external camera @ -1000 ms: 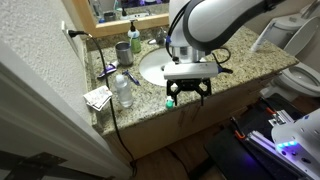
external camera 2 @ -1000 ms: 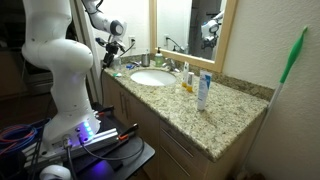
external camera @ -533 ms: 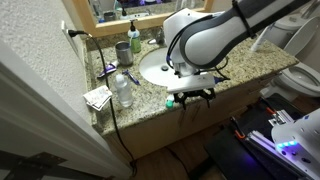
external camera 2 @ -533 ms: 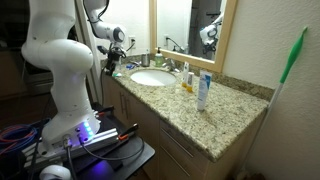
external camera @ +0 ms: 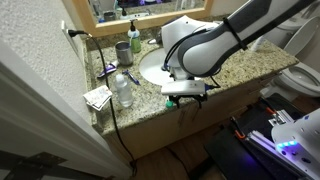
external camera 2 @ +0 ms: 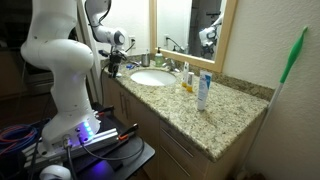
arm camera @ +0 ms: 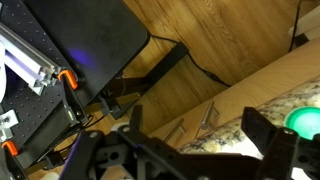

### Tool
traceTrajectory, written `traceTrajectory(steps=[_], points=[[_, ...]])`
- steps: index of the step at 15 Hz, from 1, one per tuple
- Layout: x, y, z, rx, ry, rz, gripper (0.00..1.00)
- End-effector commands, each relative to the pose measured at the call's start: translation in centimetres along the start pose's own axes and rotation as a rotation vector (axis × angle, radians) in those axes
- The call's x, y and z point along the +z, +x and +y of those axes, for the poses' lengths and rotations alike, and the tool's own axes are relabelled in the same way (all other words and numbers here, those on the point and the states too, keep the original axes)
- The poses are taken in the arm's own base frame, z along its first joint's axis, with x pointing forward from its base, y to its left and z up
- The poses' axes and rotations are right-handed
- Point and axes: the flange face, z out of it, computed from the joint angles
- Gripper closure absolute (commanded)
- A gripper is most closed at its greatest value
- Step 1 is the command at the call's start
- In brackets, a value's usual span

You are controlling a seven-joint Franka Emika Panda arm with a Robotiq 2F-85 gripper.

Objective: Open the lens case

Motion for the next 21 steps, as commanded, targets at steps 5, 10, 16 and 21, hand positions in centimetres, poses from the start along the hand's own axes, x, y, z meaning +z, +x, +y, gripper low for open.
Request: traceTrajectory(steps=[5,10,16,21], points=[[-0.6,0.7,-0.8,0.023,0.082,0.008,0.0],[-1.2,2.5,-2.1,0.042,0.164,0.004,0.0],[-1.3,2.8,-2.3,0.053,0.231,0.006,0.0],[-1.7,2.0,-1.0,0.055,0.166,0.034,0.0]])
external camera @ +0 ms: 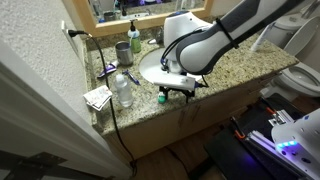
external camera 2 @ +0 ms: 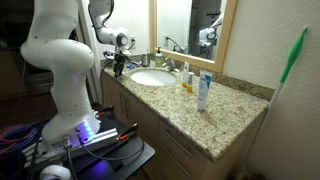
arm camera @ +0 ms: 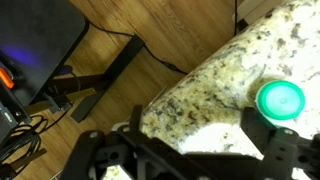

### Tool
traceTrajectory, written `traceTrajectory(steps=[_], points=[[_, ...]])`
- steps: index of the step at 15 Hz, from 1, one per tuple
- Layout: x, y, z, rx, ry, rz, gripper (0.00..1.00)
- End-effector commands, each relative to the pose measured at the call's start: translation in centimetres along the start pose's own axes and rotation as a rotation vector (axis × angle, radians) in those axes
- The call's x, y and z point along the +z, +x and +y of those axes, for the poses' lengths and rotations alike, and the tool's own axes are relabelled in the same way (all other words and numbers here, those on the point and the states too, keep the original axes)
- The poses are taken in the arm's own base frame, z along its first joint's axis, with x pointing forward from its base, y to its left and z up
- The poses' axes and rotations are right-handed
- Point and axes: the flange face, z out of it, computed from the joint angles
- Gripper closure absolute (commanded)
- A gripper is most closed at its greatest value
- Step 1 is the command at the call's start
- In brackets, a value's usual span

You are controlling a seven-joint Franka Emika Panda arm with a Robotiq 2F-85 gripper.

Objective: Open the lens case

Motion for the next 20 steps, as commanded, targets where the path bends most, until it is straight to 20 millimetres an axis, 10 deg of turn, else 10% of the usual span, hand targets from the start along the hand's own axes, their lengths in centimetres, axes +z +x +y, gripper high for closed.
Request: traceTrajectory(steps=[1,7,20], points=[[-1.0,-0.5,1.6,-0.008,-0.041,0.03,0.0],[-6.0,-0.9,3.7,-0.043,0.053,0.061,0.0],[-8.2,-0.1,0.9,-0.039,0.246,0.151,0.0]])
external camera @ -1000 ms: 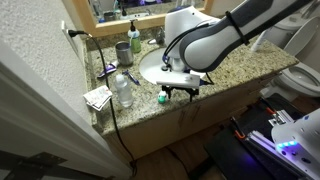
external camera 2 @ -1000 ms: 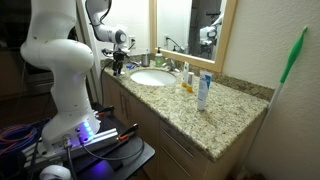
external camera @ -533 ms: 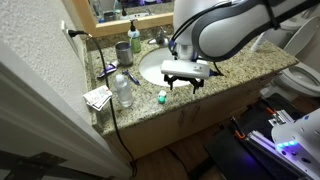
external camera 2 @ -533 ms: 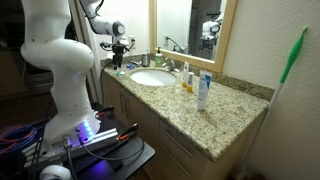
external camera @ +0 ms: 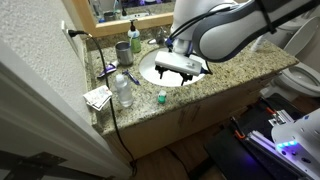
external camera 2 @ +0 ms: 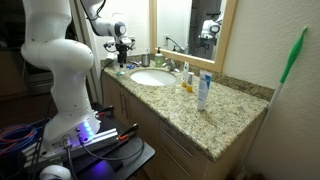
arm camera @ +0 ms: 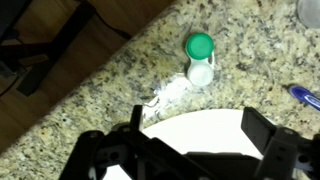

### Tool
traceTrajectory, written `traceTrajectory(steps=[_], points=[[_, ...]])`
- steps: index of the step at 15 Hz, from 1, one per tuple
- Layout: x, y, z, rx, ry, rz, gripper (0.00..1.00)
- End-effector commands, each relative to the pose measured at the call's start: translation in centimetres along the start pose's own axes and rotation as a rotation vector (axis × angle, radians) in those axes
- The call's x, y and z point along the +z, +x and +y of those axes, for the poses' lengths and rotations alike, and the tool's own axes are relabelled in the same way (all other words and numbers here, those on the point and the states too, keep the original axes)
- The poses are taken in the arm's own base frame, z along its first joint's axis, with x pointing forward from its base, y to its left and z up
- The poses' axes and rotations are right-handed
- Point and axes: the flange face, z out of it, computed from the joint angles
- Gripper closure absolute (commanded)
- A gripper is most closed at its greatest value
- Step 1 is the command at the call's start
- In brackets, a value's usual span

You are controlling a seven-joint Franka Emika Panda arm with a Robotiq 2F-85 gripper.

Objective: Open the lens case

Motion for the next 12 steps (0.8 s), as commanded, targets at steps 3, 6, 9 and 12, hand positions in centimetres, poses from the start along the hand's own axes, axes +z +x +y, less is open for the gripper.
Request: traceTrajectory(steps=[3,6,9,12], points=[[0.3,0.4,-0.3,0.002,0.016,0.006,0.0],[1.7,0.8,-1.4,-0.003,0.047,-0.035,0.0],[3.2,0.9,-1.8,-0.013,0.06,-0.072,0.0],[5.2,1.1,-2.2,-0.017,0.056,-0.095,0.0]])
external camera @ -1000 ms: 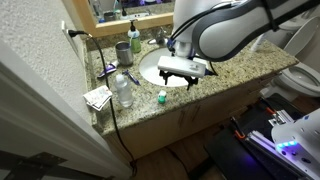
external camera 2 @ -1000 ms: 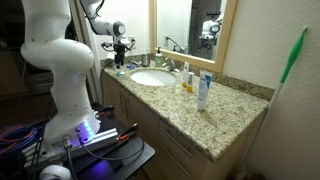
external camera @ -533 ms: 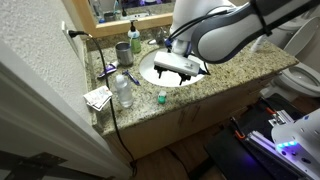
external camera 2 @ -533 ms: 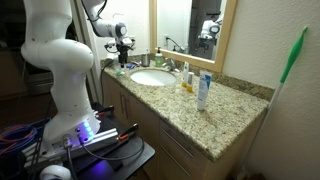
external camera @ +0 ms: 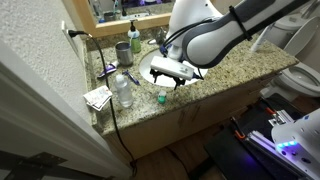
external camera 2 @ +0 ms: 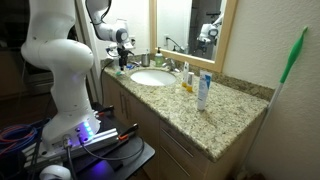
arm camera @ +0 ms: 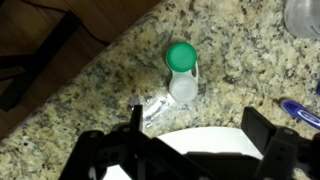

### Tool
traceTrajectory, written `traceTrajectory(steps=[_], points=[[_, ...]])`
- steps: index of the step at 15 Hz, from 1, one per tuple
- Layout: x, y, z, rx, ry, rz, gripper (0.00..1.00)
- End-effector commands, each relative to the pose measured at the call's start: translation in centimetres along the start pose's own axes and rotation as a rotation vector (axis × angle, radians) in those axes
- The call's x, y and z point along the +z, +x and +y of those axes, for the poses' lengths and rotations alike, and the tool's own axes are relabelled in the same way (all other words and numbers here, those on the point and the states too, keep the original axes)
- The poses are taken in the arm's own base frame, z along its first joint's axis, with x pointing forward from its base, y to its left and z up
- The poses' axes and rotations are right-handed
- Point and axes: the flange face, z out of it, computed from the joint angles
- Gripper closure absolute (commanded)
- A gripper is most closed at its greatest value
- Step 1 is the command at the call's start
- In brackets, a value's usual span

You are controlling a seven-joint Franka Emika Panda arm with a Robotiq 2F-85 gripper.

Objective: Open the lens case

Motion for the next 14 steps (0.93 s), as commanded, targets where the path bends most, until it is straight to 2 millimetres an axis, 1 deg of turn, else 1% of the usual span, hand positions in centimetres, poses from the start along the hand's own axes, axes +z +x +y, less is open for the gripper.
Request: traceTrajectory(steps=[1,2,3,6,9,11,12,14], points=[[2.3,0.7,-0.9,-0.007,0.0,-0.043,0.0],[2.6,0.8,-0.9,0.001,-0.005,-0.046,0.0],[1.8,0.4,-0.2,0.005,-0.013,-0.025,0.0],[2.7,0.4,-0.5,0.006,-0.024,-0.037,0.0],[3.4,0.0,-0.3,0.005,-0.055,-0.042,0.0],[3.7,-0.1,-0.1,0.011,-0.068,-0.043,0.0],[3.2,0.0,-0.2,0.005,-0.043,-0.04,0.0],[3.5,-0.1,-0.1,0.008,-0.051,-0.042,0.0]])
